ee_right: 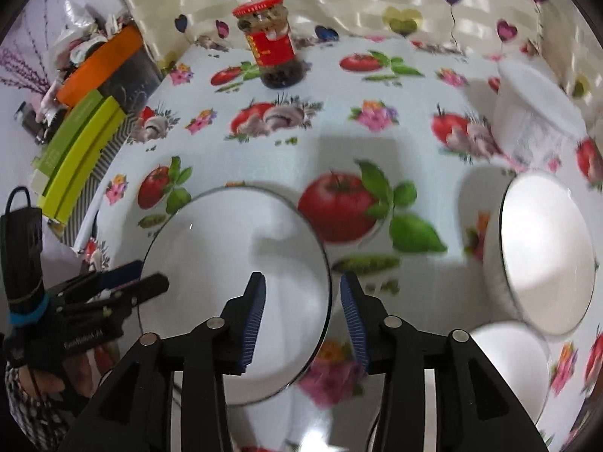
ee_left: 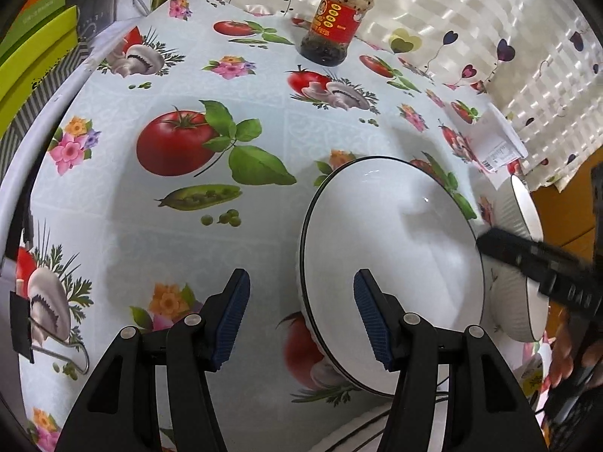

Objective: Organize plates and bowls

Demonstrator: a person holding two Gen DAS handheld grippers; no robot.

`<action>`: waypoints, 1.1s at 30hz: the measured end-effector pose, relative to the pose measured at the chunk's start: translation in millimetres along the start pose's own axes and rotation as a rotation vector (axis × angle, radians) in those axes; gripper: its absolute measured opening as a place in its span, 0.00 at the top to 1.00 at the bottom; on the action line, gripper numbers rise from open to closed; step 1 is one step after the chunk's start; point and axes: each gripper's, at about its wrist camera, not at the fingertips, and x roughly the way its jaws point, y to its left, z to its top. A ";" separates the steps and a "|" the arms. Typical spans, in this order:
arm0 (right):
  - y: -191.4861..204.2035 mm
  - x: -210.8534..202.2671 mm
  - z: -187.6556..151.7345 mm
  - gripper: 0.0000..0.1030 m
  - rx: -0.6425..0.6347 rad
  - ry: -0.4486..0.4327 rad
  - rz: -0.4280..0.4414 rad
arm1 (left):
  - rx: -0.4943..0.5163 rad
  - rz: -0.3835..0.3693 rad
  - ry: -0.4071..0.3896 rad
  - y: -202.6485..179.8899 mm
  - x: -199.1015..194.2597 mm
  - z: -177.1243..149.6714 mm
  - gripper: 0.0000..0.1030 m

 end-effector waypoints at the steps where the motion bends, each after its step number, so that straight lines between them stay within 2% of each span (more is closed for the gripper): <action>1: 0.6 1.3 -3.0 0.59 0.010 0.009 0.007 | -0.011 -0.011 0.006 1.9 0.7 1.2 0.43; 5: 2.5 3.6 -8.0 0.58 0.039 0.004 0.007 | -0.040 -0.059 0.031 6.6 4.8 2.5 0.44; 14: -1.2 -3.7 -19.5 0.58 0.136 -0.015 0.047 | -0.021 -0.054 0.028 7.7 6.6 5.7 0.44; 20: 1.3 -4.8 -25.4 0.59 0.187 0.008 0.026 | -0.010 -0.030 0.021 6.5 8.1 7.4 0.44; 25: 4.8 -6.7 -32.0 0.59 0.204 -0.020 -0.001 | 0.010 0.025 0.011 6.4 8.5 8.6 0.44; 33: 3.5 -7.5 -37.0 0.58 0.292 -0.011 -0.009 | 0.020 0.030 0.012 5.1 8.6 6.7 0.44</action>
